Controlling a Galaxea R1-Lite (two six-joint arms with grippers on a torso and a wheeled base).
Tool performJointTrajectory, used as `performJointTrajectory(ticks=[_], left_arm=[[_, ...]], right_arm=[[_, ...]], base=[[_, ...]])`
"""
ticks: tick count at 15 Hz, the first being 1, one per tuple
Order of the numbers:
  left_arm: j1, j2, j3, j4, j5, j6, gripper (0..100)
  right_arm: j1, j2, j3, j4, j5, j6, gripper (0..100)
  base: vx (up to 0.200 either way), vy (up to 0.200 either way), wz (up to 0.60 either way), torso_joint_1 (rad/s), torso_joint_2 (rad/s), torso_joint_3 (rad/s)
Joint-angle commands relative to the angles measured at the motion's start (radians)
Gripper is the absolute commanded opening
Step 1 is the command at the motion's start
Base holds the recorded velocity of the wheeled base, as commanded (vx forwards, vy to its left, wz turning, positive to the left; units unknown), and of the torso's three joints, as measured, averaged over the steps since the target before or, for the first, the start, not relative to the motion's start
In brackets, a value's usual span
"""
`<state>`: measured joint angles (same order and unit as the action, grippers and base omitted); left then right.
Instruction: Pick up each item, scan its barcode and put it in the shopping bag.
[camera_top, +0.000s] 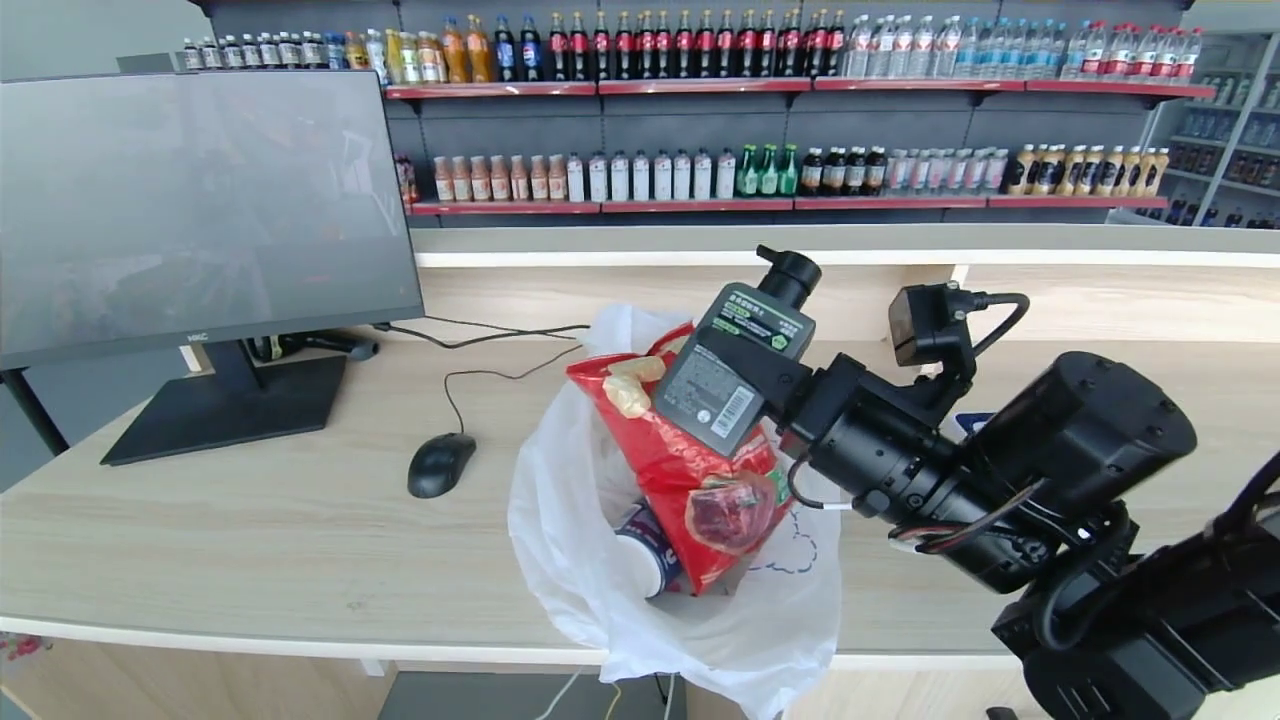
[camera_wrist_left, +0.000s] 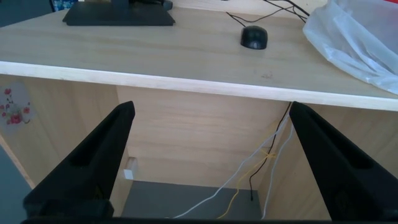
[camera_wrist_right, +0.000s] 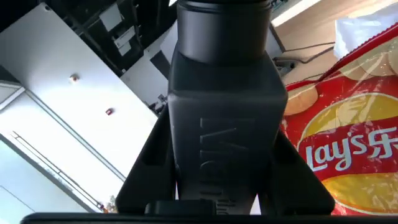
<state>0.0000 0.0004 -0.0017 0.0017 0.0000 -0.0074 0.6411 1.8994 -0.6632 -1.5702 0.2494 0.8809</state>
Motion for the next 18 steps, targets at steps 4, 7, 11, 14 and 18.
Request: performJointTrajectory(ticks=[4,7,11,14,18], left_arm=[[0.000,0.000,0.000,0.000,0.000,-0.002,100],[0.000,0.000,0.000,0.000,0.000,-0.002,100],[0.000,0.000,0.000,0.000,0.000,0.000,100],[0.000,0.000,0.000,0.000,0.000,0.001,100],[0.000,0.000,0.000,0.000,0.000,0.000,100]], right_arm=[[-0.018,0.092,-0.016,-0.001,-0.001,0.038,0],[-0.011,0.104,-0.010,-0.001,-0.004,0.033,0],[-0.014,0.122,-0.010,-0.001,-0.005,0.035,0],[-0.015,0.129,0.001,-0.001,-0.007,0.035,0],[-0.026,0.158,0.025,-0.001,-0.009,0.026,0]], base=[[0.000,0.000,0.00,0.000,0.00,0.000],[0.000,0.000,0.00,0.000,0.00,0.000],[0.000,0.000,0.00,0.000,0.00,0.000],[0.000,0.000,0.00,0.000,0.00,0.000],[0.000,0.000,0.00,0.000,0.00,0.000]])
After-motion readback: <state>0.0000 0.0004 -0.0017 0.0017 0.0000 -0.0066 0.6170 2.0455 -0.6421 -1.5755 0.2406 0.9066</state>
